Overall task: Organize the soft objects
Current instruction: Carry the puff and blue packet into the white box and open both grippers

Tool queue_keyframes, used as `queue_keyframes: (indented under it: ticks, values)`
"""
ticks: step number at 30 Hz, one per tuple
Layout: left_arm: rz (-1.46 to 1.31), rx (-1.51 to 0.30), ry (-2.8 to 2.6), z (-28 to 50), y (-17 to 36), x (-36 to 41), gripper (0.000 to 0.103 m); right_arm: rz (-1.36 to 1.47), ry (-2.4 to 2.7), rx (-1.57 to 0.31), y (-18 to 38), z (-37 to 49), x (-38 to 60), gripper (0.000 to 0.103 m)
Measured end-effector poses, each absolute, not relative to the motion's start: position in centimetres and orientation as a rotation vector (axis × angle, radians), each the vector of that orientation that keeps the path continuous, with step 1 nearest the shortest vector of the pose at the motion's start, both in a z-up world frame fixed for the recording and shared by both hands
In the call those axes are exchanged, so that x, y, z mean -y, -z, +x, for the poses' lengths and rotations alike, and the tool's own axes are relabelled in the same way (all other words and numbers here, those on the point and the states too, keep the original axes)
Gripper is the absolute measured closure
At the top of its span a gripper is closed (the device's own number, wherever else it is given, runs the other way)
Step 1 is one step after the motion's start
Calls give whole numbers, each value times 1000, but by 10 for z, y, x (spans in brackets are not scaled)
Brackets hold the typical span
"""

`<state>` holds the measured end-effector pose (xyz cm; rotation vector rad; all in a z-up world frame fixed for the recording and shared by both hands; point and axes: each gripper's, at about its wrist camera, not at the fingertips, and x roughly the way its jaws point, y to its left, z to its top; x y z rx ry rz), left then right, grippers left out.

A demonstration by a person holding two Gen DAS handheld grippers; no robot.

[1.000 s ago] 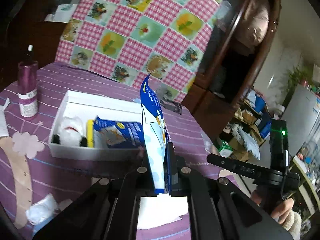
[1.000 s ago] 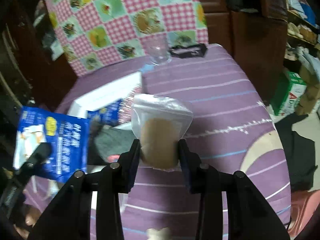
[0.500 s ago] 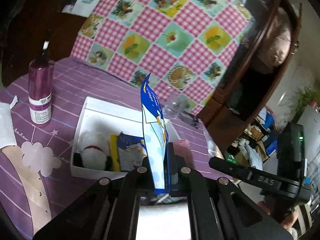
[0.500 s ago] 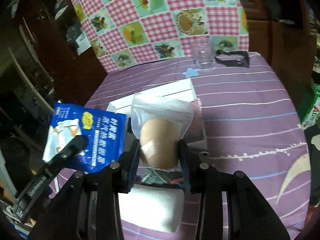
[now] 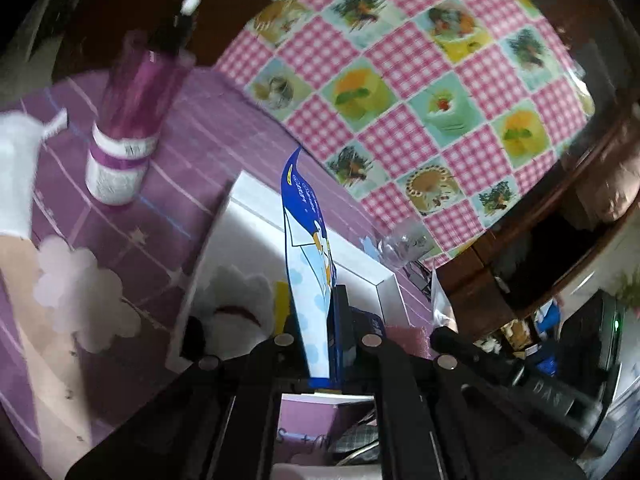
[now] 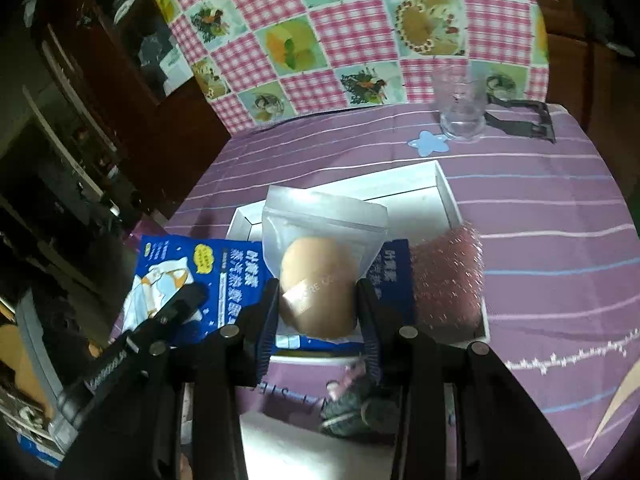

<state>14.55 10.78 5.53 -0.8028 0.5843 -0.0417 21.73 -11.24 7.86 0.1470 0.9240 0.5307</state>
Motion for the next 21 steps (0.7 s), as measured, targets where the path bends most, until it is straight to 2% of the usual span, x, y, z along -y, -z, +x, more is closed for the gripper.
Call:
queue_keyframes:
  ticks: [7,12,15,17,18,19,20,21]
  values:
    - [-685,-740,-53,161,-37,-92,99,142,-534,-969,-58,224,111,63]
    - [-629,-786,-87,160,-30,-86,88,135,-525,-979,-52,224,111,62]
    - [-610,-796,-49,157,-32,-83,72,144,-518,-980,-51,225,114,62]
    - [-574,-776,-46,151,-37,-77,53,150,-513,-983,-50,226,116,62]
    - [-542,-760,-50,147,-41,-72,47,150,-511,-986,-49,226,116,62]
    - [-492,-741,-62,141,-46,-64,30,147,-509,-986,-49,225,116,62]
    - [-456,-729,-74,139,-50,-59,20,144,-507,-985,-49,225,115,62]
    - [-411,-705,-80,135,-55,-53,20,138,-505,-983,-49,224,115,61]
